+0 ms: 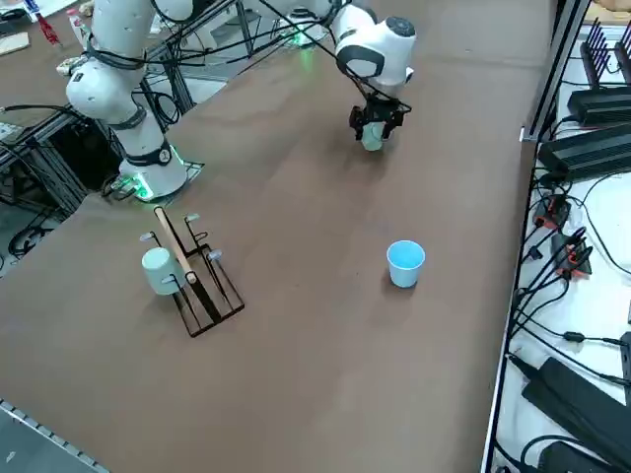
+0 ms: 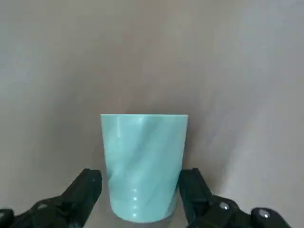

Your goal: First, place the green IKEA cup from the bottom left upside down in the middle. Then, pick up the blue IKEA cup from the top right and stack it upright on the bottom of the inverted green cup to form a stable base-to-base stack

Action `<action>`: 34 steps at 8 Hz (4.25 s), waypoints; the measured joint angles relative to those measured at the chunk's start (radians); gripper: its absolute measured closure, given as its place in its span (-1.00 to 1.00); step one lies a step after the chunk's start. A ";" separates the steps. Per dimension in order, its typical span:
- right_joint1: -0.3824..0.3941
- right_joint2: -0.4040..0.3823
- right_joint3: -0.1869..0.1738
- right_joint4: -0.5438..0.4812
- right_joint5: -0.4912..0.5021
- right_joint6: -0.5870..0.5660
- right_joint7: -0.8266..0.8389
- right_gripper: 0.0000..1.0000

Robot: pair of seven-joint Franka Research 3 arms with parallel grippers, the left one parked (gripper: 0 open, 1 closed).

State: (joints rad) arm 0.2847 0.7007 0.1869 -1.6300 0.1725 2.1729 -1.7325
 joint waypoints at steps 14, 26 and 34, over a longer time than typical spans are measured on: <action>-0.006 -0.005 0.003 -0.032 0.017 0.058 -0.012 -0.73; 0.017 -0.106 -0.161 0.089 -0.099 -0.136 -0.004 -0.73; 0.074 -0.116 -0.322 0.130 -0.607 -0.375 0.350 -0.73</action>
State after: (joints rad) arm 0.3586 0.5844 -0.1351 -1.4996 -0.4349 1.7982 -1.3821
